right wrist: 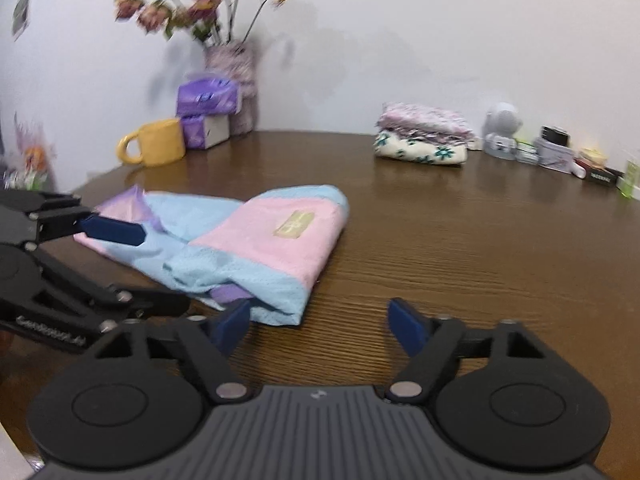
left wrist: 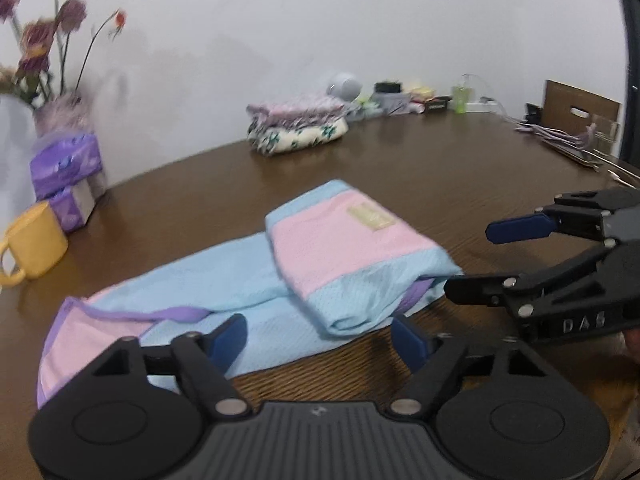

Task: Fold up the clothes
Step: 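Move the right tool to the blue garment edge and close it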

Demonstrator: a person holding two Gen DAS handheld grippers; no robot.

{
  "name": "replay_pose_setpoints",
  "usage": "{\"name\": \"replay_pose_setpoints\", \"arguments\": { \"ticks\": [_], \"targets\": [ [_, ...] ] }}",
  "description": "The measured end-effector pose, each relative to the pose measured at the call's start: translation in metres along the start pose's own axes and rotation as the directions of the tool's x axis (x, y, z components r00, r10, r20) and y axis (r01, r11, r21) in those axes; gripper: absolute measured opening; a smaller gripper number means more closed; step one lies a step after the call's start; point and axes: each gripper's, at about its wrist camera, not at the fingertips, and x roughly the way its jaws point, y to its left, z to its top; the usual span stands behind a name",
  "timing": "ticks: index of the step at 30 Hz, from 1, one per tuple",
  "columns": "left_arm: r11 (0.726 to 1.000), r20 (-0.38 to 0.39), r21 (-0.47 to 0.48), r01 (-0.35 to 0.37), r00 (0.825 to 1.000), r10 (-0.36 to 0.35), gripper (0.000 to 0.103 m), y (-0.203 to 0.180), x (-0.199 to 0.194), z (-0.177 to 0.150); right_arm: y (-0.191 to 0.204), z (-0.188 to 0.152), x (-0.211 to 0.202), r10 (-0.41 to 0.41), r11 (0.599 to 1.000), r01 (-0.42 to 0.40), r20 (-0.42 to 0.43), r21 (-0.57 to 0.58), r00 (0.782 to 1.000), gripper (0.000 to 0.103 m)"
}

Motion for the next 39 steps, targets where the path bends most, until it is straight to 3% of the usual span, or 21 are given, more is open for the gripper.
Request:
{"name": "replay_pose_setpoints", "arguments": {
  "ticks": [2,4,8,13,16,19,27,39],
  "targets": [
    [1.000,-0.016,0.007,-0.022,1.000,0.023,0.066,-0.002,0.005,0.001,0.003,0.002,0.006,0.008,1.000,-0.008,-0.012,-0.014,1.000,0.066],
    [1.000,-0.015,-0.004,-0.027,1.000,0.026,0.064,-0.002,0.005,0.002,0.004,0.003,0.010,0.007,1.000,-0.007,-0.018,-0.020,1.000,0.053],
    [0.999,-0.022,0.022,-0.030,0.999,0.030,0.054,-0.010,0.007,0.003,0.001,0.003,0.016,0.025,1.000,-0.026,-0.044,-0.006,0.999,0.046],
    [0.995,-0.019,0.089,-0.047,0.999,0.049,0.041,-0.026,0.009,0.002,0.002,0.002,0.014,0.044,0.999,-0.045,-0.043,-0.022,0.998,0.045],
    [0.989,-0.020,0.138,-0.060,0.998,0.064,0.028,-0.034,0.010,0.004,0.001,0.001,0.013,0.057,0.998,-0.058,-0.045,-0.030,0.997,0.032],
    [0.980,-0.013,0.182,-0.085,0.996,0.089,0.028,-0.039,0.010,0.005,-0.002,0.002,0.013,0.073,0.997,-0.074,-0.050,-0.026,0.996,0.024],
    [0.975,-0.005,0.196,-0.102,0.994,0.105,0.028,-0.036,-0.004,0.009,-0.007,0.003,0.014,0.093,0.996,-0.094,-0.046,-0.004,0.995,0.024],
    [0.931,-0.020,0.338,-0.140,0.988,0.156,0.029,-0.048,-0.001,0.002,-0.007,0.006,0.018,0.110,0.994,-0.110,-0.067,0.016,0.992,0.024]
  ]
}}
